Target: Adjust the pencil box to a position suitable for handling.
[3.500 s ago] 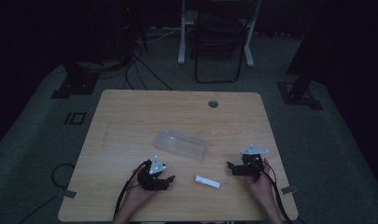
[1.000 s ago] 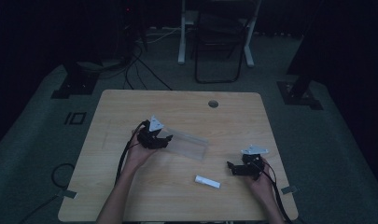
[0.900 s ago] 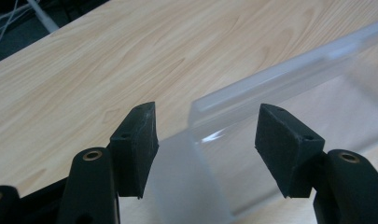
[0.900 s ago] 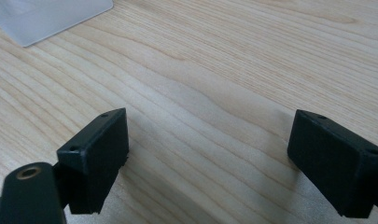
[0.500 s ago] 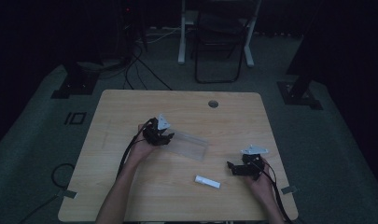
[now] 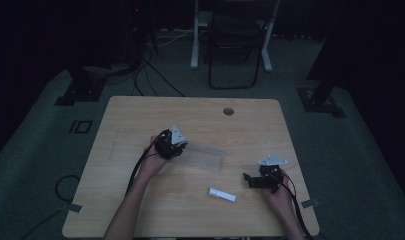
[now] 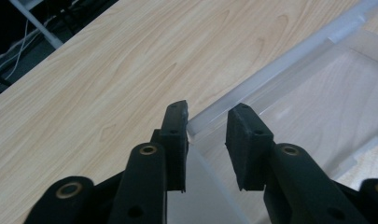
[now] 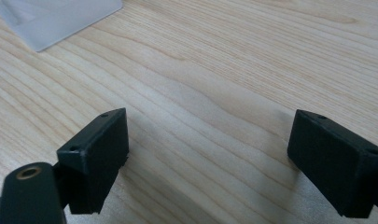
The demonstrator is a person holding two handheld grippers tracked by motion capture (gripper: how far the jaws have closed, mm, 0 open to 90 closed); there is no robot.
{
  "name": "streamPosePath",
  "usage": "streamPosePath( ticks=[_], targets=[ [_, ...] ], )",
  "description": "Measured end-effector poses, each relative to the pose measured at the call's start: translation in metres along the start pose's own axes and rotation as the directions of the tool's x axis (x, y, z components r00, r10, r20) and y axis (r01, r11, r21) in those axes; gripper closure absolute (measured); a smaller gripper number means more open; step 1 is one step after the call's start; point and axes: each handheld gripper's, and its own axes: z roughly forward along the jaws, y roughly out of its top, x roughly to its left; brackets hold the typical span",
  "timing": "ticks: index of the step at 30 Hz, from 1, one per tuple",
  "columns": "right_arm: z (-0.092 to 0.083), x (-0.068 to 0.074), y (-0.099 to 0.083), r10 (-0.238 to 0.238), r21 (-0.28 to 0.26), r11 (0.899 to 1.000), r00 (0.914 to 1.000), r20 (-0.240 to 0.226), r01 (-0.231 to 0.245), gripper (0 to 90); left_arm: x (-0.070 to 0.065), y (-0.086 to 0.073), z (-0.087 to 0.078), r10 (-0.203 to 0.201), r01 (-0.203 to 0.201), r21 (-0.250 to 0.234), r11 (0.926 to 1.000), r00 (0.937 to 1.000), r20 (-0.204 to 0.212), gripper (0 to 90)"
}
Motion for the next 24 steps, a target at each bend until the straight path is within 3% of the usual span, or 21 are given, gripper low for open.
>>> streamPosePath(
  ticks=[7,11,13,20,24],
  targets=[
    [0.0,0.0,0.0,0.0,-0.001,1.0,1.0,0.0,0.0,12.5,-0.008,0.001,-0.008,0.016,-0.015,-0.015,0.9998,0.9997,0.02,77.9],
    [0.0,0.0,0.0,0.001,-0.001,1.0,1.0,0.0,-0.001,12.5,-0.009,0.004,-0.007,0.018,-0.018,-0.023,0.9996,0.9997,0.015,64.3],
    [0.0,0.0,0.0,0.0,-0.001,1.0,1.0,0.0,0.0,12.5,-0.009,0.005,-0.004,0.022,-0.021,-0.024,0.9995,0.9996,0.018,64.4],
    [0.0,0.0,0.0,0.0,-0.001,1.0,1.0,0.0,0.0,12.5,-0.011,0.004,-0.004,0.023,-0.023,-0.018,0.9996,0.9996,0.018,78.1],
    [0.0,0.0,0.0,-0.001,-0.001,1.0,1.0,0.0,0.001,12.5,-0.012,0.001,-0.008,0.033,-0.033,-0.01,0.9994,0.9994,-0.005,83.2]
  ],
)
